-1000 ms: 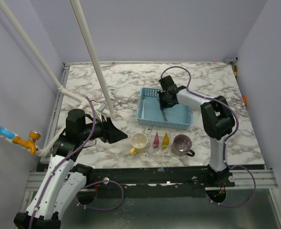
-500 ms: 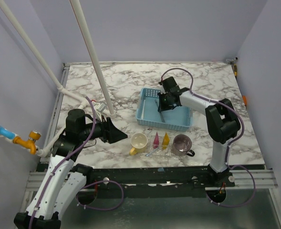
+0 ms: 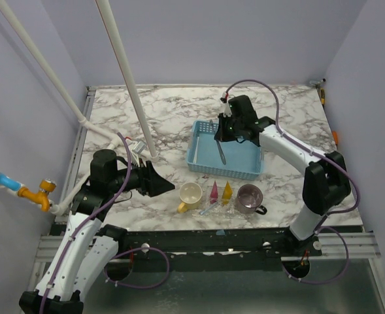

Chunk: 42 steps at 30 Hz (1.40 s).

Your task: Prepare toiletry sets of a toothbrush and toothpaste on the tray

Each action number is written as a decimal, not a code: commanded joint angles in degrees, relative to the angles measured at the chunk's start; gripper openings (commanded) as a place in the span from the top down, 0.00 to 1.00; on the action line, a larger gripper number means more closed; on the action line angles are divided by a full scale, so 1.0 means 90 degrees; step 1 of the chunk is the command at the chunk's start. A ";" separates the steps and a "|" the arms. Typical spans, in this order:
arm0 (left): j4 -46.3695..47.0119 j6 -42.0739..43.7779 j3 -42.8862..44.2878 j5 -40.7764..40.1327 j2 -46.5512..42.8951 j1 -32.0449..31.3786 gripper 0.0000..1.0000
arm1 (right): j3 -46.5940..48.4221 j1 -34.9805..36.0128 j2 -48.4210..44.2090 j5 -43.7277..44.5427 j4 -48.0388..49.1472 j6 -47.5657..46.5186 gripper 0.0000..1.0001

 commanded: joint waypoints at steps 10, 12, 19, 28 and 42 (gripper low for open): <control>0.0109 0.0074 -0.0085 0.0065 0.0061 0.0049 0.38 | -0.0016 0.0423 -0.1503 -0.0765 -0.0288 -0.0248 0.99; 0.0152 0.0054 -0.0104 0.0120 0.0093 0.0049 0.37 | -0.0043 0.0530 -0.1664 -0.0880 -0.0411 -0.0290 0.99; 0.0292 0.0004 -0.0144 0.0374 0.0225 0.0049 0.37 | -0.0546 0.1118 -0.2151 -0.1381 -0.0605 -0.0371 0.99; 0.0582 -0.0083 -0.0222 0.0810 0.0192 0.0012 0.37 | -0.1592 0.1437 -0.3147 -0.2668 -0.0246 -0.0044 0.99; 0.1880 -0.1514 -0.0582 0.0652 -0.0334 -0.1343 0.37 | -0.3461 0.1631 -0.5087 -0.2706 0.3562 0.3230 0.99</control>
